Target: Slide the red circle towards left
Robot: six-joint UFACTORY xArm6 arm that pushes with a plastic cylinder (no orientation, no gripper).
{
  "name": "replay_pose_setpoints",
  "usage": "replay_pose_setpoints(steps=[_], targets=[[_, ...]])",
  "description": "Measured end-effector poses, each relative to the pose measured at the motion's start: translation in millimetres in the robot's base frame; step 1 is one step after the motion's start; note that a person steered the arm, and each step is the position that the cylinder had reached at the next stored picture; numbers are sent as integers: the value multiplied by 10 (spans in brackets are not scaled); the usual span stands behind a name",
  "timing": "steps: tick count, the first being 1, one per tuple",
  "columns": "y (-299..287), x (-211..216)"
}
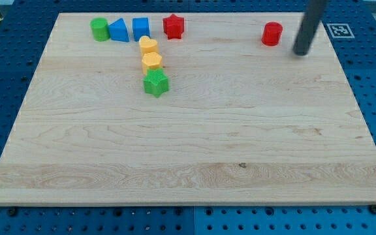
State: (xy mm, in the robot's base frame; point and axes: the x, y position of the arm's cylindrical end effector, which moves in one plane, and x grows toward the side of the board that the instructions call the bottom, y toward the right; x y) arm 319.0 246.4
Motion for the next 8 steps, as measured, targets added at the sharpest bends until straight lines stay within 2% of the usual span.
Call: replay_pose_setpoints(steps=[1, 2, 8], targets=[[187, -316], [189, -371], [-944, -460]])
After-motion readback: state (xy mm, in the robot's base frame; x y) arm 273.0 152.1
